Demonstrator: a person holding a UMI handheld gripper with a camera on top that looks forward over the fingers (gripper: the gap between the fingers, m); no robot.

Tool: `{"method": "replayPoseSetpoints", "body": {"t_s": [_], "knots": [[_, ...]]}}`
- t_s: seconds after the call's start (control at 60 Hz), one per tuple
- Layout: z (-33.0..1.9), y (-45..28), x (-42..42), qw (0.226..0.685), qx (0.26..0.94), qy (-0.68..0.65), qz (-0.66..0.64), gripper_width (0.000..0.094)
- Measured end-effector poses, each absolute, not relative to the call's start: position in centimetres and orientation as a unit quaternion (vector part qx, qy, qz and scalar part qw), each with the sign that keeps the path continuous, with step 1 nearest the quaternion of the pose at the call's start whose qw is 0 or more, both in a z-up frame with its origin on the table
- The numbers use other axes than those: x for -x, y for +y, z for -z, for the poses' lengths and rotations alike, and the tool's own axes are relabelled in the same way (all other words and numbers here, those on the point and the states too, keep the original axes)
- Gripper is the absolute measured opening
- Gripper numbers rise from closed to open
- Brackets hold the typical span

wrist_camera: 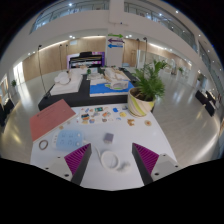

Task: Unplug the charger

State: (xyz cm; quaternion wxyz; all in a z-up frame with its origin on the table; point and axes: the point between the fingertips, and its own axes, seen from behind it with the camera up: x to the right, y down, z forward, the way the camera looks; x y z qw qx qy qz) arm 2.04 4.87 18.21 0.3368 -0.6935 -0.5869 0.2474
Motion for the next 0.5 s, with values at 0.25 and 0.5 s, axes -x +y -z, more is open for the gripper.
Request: {"method": "replayPoseSetpoints", "body": {"t_s": [0.25,0.5], "knots": [[-20.9,2.6,-14.3,0.329,0.693,-0.595,-0.241,0.0849],[-20.2,0.4,-15.1,0.32,0.672,-0.616,-0.258,0.0853]]}}
